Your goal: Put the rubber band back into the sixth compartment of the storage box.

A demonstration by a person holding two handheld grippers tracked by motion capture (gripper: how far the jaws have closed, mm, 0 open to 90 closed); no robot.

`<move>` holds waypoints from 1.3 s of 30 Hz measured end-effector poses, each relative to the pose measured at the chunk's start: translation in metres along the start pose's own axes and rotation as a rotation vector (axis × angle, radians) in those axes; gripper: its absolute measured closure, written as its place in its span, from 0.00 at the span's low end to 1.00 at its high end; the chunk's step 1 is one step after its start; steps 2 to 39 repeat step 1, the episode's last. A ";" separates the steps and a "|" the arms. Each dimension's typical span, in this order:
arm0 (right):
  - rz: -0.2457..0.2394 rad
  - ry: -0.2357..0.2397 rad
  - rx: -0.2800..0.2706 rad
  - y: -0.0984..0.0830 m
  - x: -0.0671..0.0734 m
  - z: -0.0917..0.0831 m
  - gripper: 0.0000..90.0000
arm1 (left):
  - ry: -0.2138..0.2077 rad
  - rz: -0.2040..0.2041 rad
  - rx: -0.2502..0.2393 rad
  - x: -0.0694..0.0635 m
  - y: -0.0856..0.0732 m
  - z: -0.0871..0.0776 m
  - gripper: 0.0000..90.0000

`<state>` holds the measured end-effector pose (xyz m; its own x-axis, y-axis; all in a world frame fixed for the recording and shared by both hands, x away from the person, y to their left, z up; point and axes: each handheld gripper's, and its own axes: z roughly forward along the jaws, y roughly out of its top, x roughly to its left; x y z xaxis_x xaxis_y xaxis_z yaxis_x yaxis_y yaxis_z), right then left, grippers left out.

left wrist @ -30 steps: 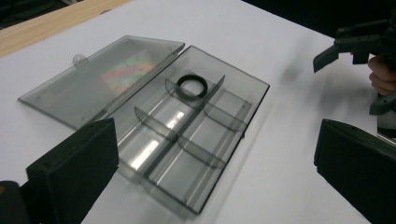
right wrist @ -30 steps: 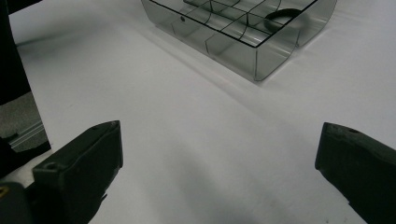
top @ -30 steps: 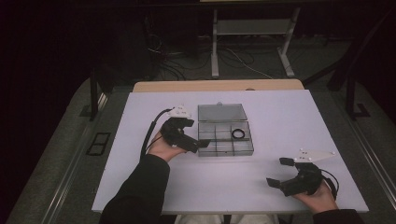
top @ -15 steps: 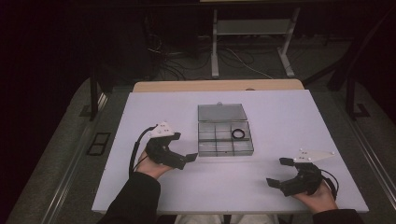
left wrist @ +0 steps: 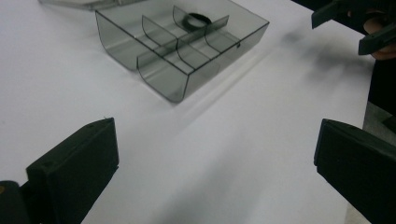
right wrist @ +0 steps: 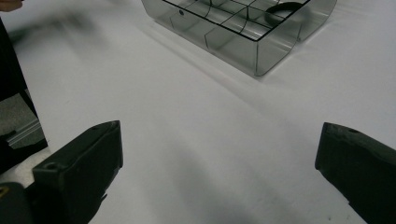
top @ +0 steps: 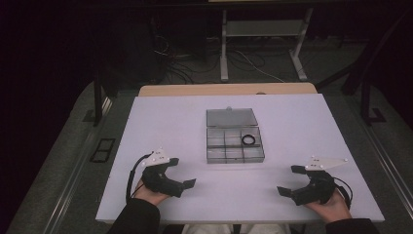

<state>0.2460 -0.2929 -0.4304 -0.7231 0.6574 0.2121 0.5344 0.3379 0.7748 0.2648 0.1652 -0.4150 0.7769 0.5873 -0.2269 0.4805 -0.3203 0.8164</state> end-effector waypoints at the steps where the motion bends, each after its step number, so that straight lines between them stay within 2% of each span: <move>1: 0.002 0.001 0.001 0.000 0.000 0.000 0.00 | 0.001 0.001 0.004 0.000 -0.001 0.001 0.00; 39: 0.002 0.001 0.001 0.000 0.000 0.000 0.00 | 0.001 0.001 0.004 0.000 -0.001 0.001 0.00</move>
